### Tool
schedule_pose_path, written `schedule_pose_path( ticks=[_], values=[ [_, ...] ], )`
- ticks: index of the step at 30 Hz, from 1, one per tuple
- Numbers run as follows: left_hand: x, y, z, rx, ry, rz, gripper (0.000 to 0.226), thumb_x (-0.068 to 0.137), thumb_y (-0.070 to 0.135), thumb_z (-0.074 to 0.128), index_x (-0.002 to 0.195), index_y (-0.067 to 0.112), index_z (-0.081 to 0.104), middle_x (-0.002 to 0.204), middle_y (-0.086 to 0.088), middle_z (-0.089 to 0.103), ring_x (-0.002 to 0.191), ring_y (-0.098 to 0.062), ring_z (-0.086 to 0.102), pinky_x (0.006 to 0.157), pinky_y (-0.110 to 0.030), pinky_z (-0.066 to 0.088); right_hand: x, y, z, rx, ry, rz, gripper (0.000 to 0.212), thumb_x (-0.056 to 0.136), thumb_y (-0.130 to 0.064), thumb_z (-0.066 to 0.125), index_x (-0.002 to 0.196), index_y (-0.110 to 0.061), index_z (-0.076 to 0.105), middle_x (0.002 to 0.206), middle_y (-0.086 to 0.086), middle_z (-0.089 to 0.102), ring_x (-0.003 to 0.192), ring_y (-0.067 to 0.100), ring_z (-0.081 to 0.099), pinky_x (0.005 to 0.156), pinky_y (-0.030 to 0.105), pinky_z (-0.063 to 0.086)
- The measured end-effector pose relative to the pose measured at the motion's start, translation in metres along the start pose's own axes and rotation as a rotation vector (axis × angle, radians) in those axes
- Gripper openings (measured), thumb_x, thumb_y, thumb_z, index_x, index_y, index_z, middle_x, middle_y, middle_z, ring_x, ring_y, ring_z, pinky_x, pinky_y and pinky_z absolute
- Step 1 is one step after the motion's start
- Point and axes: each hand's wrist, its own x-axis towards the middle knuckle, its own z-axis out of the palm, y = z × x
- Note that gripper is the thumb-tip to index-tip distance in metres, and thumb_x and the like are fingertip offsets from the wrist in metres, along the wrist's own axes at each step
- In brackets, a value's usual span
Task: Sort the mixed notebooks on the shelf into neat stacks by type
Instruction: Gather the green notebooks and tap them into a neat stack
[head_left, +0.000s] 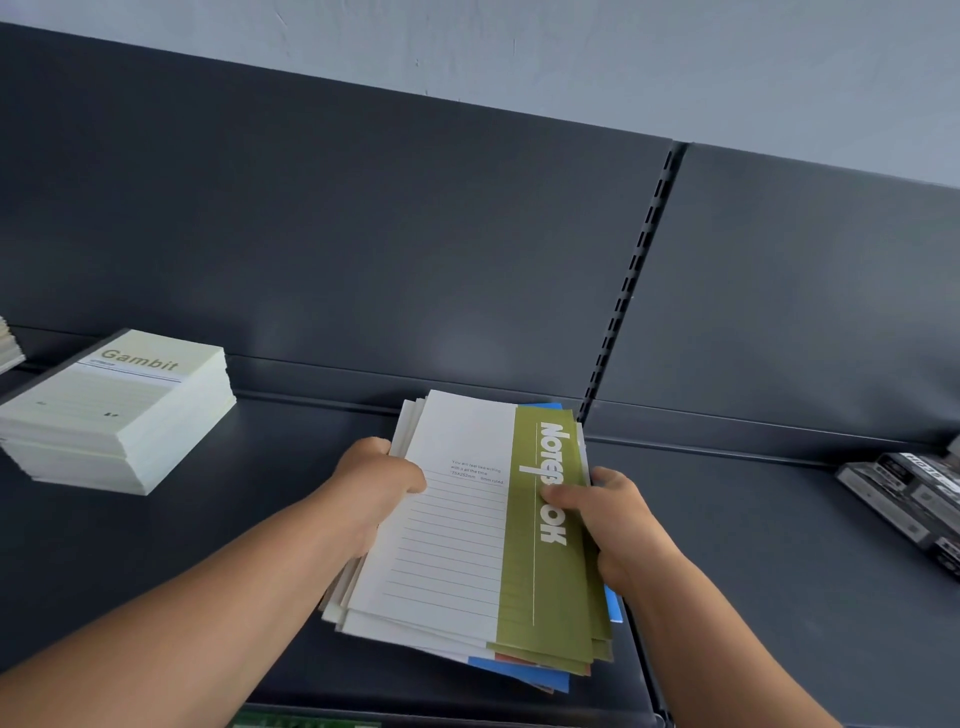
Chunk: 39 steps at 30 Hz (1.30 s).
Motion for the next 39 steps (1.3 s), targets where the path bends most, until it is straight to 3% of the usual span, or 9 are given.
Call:
schedule_pose_path(
  ticks=[5, 9, 15, 21, 27, 34, 39],
  values=[
    [-0.012, 0.004, -0.001, -0.038, 0.017, 0.093, 0.029, 0.073, -0.004, 0.057, 0.097, 0.012, 0.061, 0.102, -0.012, 0.069, 0.1, -0.038, 0.064, 0.091, -0.055, 0.051, -0.001, -0.001, -0.002, 0.038, -0.04, -0.055, 0.03, 0.083, -0.001, 0.073, 0.108, -0.012, 0.061, 0.088, 0.009, 0.077, 0.073, 0.027, 0.075, 0.054, 0.036, 0.058],
    [-0.018, 0.005, -0.005, -0.093, 0.012, 0.162, 0.036, 0.079, -0.008, 0.056, 0.094, 0.025, 0.058, 0.099, -0.005, 0.07, 0.094, -0.03, 0.067, 0.087, -0.052, 0.054, -0.004, -0.003, -0.002, 0.075, -0.079, -0.113, 0.033, 0.083, 0.002, 0.071, 0.111, -0.011, 0.061, 0.09, 0.007, 0.077, 0.076, 0.028, 0.075, 0.06, 0.039, 0.06],
    [-0.026, 0.017, -0.018, -0.19, -0.003, 0.346, 0.057, 0.079, -0.012, 0.056, 0.124, 0.023, 0.054, 0.107, 0.0, 0.07, 0.097, -0.021, 0.068, 0.085, -0.048, 0.056, -0.011, -0.019, 0.003, 0.173, -0.099, -0.33, 0.049, 0.079, 0.009, 0.07, 0.112, -0.025, 0.056, 0.103, 0.004, 0.074, 0.086, 0.025, 0.074, 0.072, 0.045, 0.06],
    [-0.035, 0.047, -0.033, -0.233, -0.033, 0.546, 0.053, 0.081, -0.014, 0.053, 0.121, 0.019, 0.059, 0.104, -0.001, 0.073, 0.094, -0.018, 0.071, 0.076, -0.036, 0.057, -0.013, -0.046, 0.006, 0.203, -0.154, -0.572, 0.07, 0.079, 0.012, 0.069, 0.135, -0.023, 0.045, 0.119, 0.003, 0.068, 0.103, 0.024, 0.07, 0.08, 0.047, 0.059],
    [-0.031, 0.044, -0.045, -0.28, -0.056, 0.464, 0.04, 0.082, -0.016, 0.053, 0.106, 0.014, 0.065, 0.098, -0.003, 0.075, 0.094, -0.022, 0.07, 0.076, -0.033, 0.054, -0.011, -0.052, 0.012, 0.133, -0.208, -0.599, 0.06, 0.079, 0.014, 0.068, 0.127, -0.018, 0.054, 0.112, 0.007, 0.072, 0.101, 0.03, 0.07, 0.08, 0.05, 0.058],
    [-0.028, 0.038, -0.052, -0.299, -0.108, 0.452, 0.048, 0.081, -0.018, 0.05, 0.114, 0.016, 0.061, 0.105, -0.003, 0.073, 0.1, -0.021, 0.068, 0.08, -0.032, 0.051, -0.011, -0.052, 0.016, 0.125, -0.22, -0.575, 0.051, 0.078, 0.013, 0.069, 0.119, -0.014, 0.054, 0.108, 0.01, 0.072, 0.097, 0.033, 0.071, 0.083, 0.055, 0.057],
    [-0.029, 0.038, -0.052, -0.301, -0.129, 0.474, 0.05, 0.079, -0.016, 0.055, 0.113, 0.019, 0.06, 0.101, 0.003, 0.073, 0.094, -0.013, 0.069, 0.075, -0.025, 0.049, -0.014, -0.05, 0.015, 0.148, -0.241, -0.562, 0.049, 0.079, 0.015, 0.065, 0.118, -0.012, 0.053, 0.106, 0.01, 0.073, 0.095, 0.033, 0.071, 0.08, 0.051, 0.058]
  ],
)
